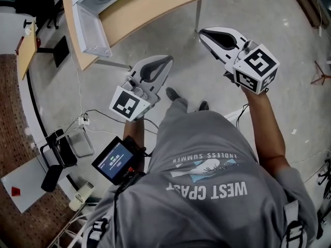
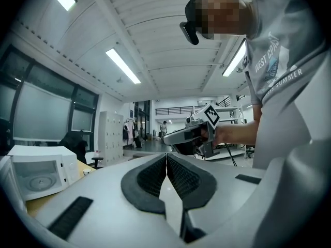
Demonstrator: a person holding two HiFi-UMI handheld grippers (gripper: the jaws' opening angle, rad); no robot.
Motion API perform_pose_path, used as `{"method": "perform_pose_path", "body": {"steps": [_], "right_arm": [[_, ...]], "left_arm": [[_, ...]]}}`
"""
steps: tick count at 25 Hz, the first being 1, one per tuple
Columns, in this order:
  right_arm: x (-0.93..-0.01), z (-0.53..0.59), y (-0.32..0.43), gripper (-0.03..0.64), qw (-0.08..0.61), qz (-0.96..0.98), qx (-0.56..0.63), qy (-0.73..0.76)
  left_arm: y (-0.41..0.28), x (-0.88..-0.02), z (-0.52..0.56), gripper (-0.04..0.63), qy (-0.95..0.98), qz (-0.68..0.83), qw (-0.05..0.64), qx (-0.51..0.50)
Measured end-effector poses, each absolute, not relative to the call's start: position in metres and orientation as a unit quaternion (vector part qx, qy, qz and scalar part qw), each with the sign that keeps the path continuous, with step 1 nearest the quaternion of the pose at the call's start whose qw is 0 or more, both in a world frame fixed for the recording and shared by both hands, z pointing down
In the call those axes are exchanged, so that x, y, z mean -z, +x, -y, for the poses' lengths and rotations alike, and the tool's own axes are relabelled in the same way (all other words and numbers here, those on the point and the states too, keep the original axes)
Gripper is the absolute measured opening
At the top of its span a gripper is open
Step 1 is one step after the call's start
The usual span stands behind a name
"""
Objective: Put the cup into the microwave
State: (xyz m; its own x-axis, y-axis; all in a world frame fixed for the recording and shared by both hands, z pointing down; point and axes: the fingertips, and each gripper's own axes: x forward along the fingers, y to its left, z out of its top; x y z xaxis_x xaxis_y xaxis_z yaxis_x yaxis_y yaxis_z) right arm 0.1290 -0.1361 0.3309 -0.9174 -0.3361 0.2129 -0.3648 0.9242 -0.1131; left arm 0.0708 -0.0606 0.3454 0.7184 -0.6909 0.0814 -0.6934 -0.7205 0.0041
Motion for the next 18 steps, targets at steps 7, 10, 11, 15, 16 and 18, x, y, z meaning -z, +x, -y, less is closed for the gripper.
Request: {"method": "perform_pose_path", "body": {"steps": [7,10,11,15,16,18], "right_arm": [[-0.332,0.186,0.078,0.021,0.091,0.971,-0.076,0.207],[-0.332,0.202,0.055,0.021,0.093,0.969,-0.076,0.218],[-0.331,0.207,0.048,0.021,0.093,0.967,-0.075,0.223],[-0.326,0.224,0.022,0.021,0.094,0.964,-0.072,0.239],[-0.328,0.228,0.016,0.021,0.095,0.963,-0.072,0.240],[-0.334,0.237,0.007,0.021,0.100,0.963,-0.072,0.240]], "left_arm": [[0.013,-0.342,0.111,0.023,0.934,0.355,0.008,-0.035],[-0.014,-0.336,0.125,0.023,0.937,0.347,0.006,-0.029],[-0.023,-0.334,0.129,0.023,0.939,0.344,0.005,-0.028],[-0.058,-0.331,0.146,0.023,0.940,0.339,0.001,-0.027],[-0.065,-0.332,0.150,0.023,0.940,0.339,0.000,-0.025],[-0.075,-0.338,0.157,0.023,0.940,0.340,0.002,-0.020]]}}
